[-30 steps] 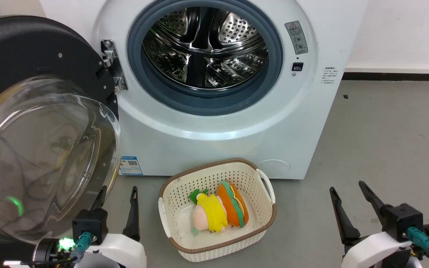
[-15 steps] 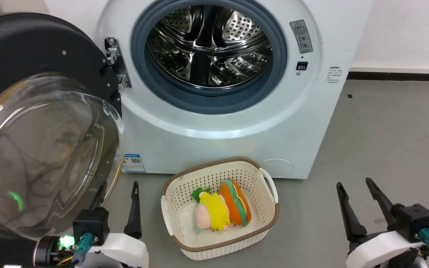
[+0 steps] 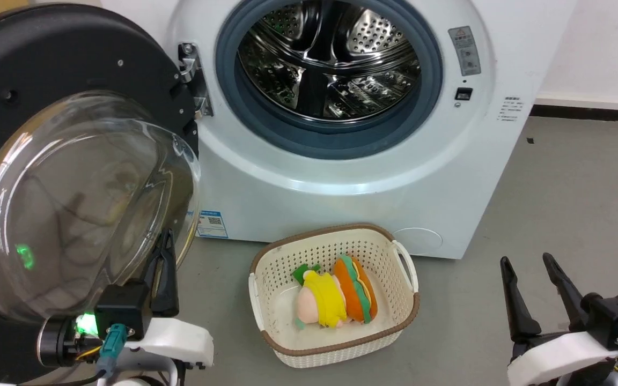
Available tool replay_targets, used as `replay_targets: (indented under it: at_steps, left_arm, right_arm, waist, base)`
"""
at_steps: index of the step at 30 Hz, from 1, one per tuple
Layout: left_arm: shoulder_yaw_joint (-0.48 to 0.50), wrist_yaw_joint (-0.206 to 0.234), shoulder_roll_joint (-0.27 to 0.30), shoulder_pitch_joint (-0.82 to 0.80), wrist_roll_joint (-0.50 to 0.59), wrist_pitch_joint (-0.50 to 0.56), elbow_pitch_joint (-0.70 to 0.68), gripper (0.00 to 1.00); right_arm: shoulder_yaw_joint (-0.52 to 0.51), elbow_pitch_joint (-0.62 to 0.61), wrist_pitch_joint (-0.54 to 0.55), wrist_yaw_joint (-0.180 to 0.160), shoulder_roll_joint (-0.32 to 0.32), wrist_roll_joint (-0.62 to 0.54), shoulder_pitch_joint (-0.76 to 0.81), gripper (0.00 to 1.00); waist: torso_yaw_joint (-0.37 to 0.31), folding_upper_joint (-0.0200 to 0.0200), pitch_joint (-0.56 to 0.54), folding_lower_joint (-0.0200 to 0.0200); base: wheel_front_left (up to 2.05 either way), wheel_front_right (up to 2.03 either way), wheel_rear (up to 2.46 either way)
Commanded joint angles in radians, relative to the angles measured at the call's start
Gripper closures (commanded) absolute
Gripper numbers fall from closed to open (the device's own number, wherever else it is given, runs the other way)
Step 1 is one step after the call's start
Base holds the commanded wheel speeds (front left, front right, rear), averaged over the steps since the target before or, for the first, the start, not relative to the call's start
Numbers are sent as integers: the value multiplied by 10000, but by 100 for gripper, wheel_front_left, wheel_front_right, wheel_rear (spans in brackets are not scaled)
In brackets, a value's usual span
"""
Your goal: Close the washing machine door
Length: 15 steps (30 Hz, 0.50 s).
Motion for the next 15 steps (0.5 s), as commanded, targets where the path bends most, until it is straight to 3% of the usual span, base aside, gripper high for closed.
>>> replay_targets:
  at_steps: [1,15]
  left_arm:
    - [-33,105,76,-246,-15,-110,-165,100]
    - [992,-93,4,-1034,-644,-402,-1254,100]
  right_arm:
    - [-57,-37,-106,2,11,148,7,0]
    - [-281,-40,-398,3,16,474,-83,0]
  waist:
    - [100,-1,40,0]
    - [779,-1,378,0]
  base:
    - [0,0,0]
    - [0,0,0]
